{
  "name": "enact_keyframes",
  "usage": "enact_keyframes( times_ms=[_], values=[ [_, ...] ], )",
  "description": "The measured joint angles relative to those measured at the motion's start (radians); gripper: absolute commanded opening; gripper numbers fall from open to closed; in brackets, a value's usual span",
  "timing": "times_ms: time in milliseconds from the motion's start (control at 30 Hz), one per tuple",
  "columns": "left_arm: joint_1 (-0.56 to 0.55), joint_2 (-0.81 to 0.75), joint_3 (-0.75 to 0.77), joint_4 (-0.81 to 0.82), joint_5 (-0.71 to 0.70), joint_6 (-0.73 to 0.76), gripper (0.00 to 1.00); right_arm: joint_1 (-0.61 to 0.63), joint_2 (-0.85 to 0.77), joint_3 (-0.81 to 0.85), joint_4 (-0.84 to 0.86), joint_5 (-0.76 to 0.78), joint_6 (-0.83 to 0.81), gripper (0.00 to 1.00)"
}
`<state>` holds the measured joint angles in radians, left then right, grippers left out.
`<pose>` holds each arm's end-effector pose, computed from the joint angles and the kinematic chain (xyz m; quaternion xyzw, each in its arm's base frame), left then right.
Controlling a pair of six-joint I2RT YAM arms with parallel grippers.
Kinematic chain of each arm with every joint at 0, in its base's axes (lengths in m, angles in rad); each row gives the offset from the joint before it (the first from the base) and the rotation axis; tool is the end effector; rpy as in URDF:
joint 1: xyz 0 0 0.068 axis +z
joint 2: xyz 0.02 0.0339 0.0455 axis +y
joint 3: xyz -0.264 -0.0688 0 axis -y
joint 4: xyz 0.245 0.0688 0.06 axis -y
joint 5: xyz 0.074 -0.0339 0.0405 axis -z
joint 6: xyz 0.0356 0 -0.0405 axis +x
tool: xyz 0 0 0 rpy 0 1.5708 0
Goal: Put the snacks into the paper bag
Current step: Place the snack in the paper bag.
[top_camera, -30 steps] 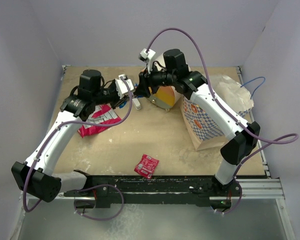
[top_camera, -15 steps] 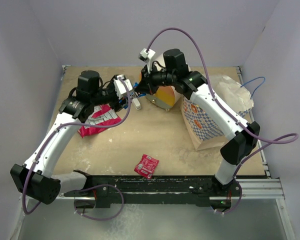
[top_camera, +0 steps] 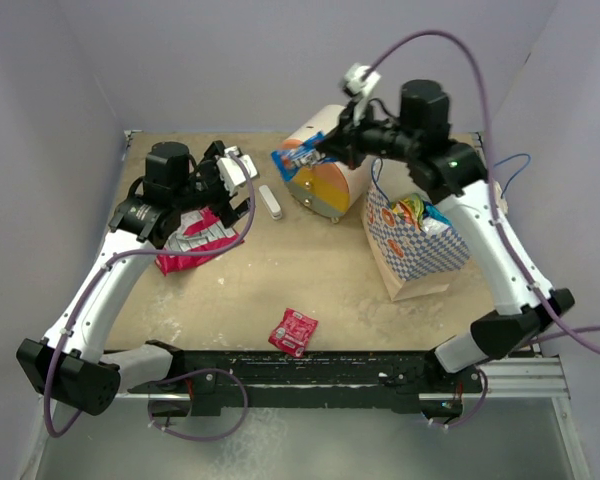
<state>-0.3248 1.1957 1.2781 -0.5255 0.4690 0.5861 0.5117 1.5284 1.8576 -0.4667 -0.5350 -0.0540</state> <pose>0.2394 -0.0976 0.3938 0.4731 0.6837 -0.1270 0.5410 0.2744 0.1749 0.4989 -0.3697 0.6498 0.3378 0.5718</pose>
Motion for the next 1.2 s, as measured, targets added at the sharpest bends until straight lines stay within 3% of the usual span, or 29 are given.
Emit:
enact_keyframes(
  times_ms=[233,433,833,1200],
  values=[
    [0.010,0.000,0.000,-0.011,-0.033,-0.002,0.99,-0.274,-0.184,-0.043,0.035,-0.045,0.051,0.00],
    [0.010,0.008,-0.001,-0.017,-0.027,-0.001,0.99,-0.421,-0.360,-0.107,0.037,0.021,0.056,0.00],
    [0.010,0.041,-0.042,-0.040,0.072,-0.001,0.99,-0.454,-0.510,-0.367,-0.054,0.385,-0.133,0.00],
    [0.010,0.041,-0.089,-0.040,0.126,0.011,0.99,-0.457,-0.480,-0.456,-0.246,0.412,-0.246,0.00]
  ],
)
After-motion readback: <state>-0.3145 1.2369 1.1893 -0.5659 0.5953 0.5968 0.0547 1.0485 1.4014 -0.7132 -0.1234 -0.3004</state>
